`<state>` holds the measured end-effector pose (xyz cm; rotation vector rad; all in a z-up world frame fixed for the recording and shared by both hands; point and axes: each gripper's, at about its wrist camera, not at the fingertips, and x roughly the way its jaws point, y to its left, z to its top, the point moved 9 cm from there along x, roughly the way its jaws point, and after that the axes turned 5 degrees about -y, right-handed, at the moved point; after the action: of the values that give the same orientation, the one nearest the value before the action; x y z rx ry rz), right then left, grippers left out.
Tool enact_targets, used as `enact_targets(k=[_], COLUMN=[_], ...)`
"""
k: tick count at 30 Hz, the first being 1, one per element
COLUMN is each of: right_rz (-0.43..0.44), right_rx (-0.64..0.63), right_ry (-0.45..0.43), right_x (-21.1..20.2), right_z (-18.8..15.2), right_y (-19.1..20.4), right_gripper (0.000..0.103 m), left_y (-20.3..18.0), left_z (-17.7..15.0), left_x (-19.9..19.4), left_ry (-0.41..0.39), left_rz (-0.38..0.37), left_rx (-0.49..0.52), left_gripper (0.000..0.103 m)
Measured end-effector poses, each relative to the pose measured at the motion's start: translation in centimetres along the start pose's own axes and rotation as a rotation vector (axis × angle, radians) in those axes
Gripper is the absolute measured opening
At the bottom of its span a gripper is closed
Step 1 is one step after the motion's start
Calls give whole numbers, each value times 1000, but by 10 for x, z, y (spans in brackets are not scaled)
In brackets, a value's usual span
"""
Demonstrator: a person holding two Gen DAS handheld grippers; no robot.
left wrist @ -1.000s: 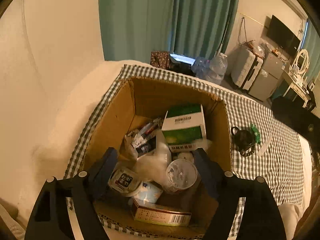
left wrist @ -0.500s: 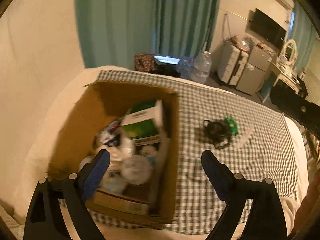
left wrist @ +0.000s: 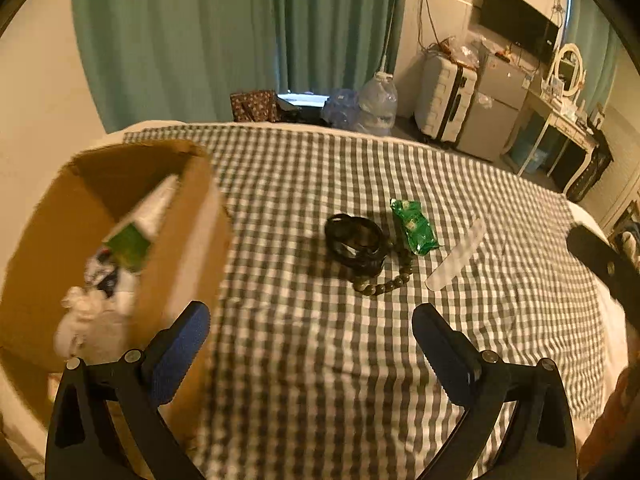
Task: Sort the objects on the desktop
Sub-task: 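Grasp the black round band with the left gripper while the right grasps the green snack bag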
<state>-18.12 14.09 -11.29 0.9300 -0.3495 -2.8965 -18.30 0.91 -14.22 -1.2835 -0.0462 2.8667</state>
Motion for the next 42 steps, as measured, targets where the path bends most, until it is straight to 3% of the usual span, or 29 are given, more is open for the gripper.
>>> enact_targets(k=[6, 18, 24, 27, 30, 32, 33, 36, 37, 42], right_rz=[16, 83, 100, 99, 98, 102, 85, 54, 58, 35], right_rx=[8, -31, -8, -7, 6, 7, -24, -82, -81, -86], right_ry=[31, 100, 181, 219, 256, 270, 268, 281, 276, 259], right_x=[50, 149, 195, 212, 222, 225, 224, 219, 217, 194], right_z=[-14, -3, -12, -25, -37, -45, -48, -55, -55, -56], right_y=[-28, -12, -8, -6, -6, -7, -5, -3, -4, -7], right_gripper=[74, 74, 74, 74, 74, 74, 71, 50, 42, 37], left_y=[-17, -40, -38, -20, 1, 8, 10, 9, 7, 6], left_z=[2, 17, 23, 18, 12, 6, 4, 3, 4, 8], left_x=[55, 134, 159, 170, 173, 179, 181, 176, 173, 154], left_ry=[15, -4, -18, -5, -9, 22, 33, 14, 16, 19], left_rz=[28, -23, 1, 69, 102, 92, 98, 79, 74, 40], left_rx=[-27, -34, -23, -47, -107, -129, -129, -110, -102, -102], left_gripper=[103, 103, 103, 103, 95, 79, 76, 57, 57, 57])
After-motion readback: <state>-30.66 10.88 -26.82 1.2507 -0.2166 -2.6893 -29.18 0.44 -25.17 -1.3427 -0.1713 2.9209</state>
